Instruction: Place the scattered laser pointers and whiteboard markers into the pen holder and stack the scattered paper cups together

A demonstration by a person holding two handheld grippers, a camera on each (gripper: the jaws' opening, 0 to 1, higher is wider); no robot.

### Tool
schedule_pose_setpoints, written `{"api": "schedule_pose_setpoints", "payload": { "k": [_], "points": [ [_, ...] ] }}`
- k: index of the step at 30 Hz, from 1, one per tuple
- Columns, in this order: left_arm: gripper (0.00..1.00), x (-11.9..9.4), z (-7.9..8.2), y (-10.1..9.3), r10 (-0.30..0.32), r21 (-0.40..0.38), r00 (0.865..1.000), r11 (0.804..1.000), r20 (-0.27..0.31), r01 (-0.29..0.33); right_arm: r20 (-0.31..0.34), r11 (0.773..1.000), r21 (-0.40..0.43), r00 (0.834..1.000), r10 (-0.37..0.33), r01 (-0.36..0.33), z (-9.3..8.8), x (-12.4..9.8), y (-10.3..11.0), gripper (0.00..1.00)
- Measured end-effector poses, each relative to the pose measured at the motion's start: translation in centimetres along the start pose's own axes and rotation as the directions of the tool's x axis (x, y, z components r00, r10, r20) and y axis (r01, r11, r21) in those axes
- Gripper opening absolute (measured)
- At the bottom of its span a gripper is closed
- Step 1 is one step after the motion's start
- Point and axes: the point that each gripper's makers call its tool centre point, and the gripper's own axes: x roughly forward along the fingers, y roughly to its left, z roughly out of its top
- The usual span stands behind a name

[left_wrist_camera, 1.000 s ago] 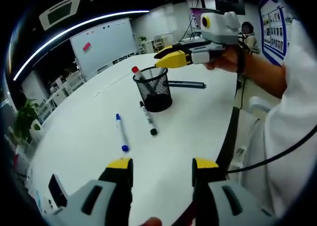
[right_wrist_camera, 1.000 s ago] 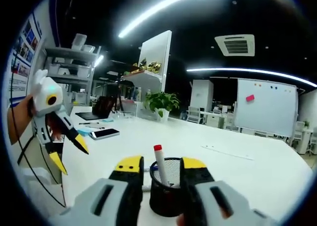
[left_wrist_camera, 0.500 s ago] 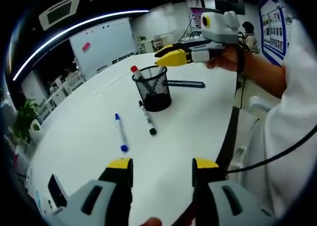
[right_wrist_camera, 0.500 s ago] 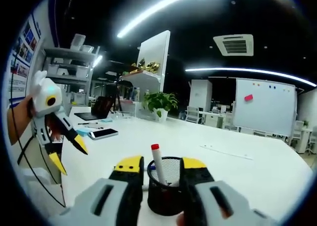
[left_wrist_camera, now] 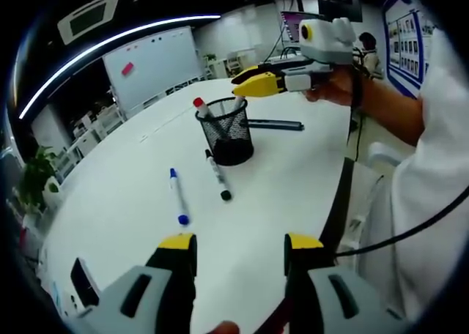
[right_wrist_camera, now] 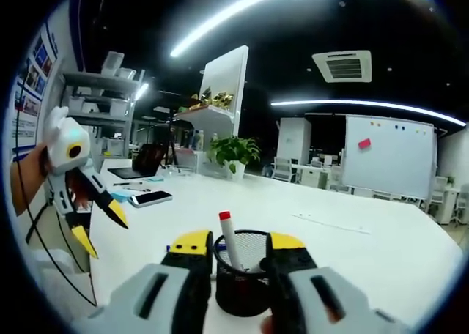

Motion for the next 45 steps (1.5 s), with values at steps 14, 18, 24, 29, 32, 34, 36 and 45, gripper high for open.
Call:
{"api": "schedule_pose_setpoints", "payload": {
  "k": [14,18,24,29,32,34,36,45],
  "points": [
    [0.49,-0.1,-0.1,-0.1,-0.002,0.003,1.0,1.0,0.0,0.002,0.003,1.0,0.007,1.0,-0.012,0.012,-0.1,-0.6,-0.6,0.29],
    [0.49,-0.1,-0.1,0.0,0.001,0.002,1.0,1.0,-0.001,-0.001,0.008,1.0,0.008,1.0,-0.017,0.017,0.0,-0.7,-0.7,0.29],
    [0.49,-0.1,-0.1,-0.1,0.001,0.0,1.0,1.0,-0.002,-0.001,0.006,1.0,0.007,1.0,-0.021,0.021,-0.1,-0.8,-0.8,0.29],
    [0.49,-0.1,0.0,0.0,0.002,-0.002,1.0,1.0,-0.003,-0.002,0.004,1.0,0.007,1.0,-0.028,0.028,-0.1,-1.0,-1.1,0.29],
    [0.49,0.0,0.0,0.0,0.001,-0.001,1.0,1.0,-0.003,-0.001,0.005,0.999,0.008,0.999,-0.033,0.033,-0.1,-1.1,-1.3,0.29],
    [0.49,0.0,0.0,0.0,0.001,-0.001,1.0,1.0,-0.004,-0.001,0.006,0.999,0.008,0.999,-0.037,0.037,-0.1,-1.2,-1.5,0.29],
    [0.49,0.1,0.0,0.0,0.0,-0.001,1.0,1.0,-0.007,0.0,0.006,0.999,0.007,0.999,-0.041,0.041,-0.1,-1.4,-1.6,0.29],
    [0.49,0.3,0.3,0.1,-0.002,-0.006,1.0,1.0,-0.003,0.002,0.0,0.998,0.01,0.998,-0.056,0.056,-0.2,-1.8,-2.1,0.29]
  ]
}}
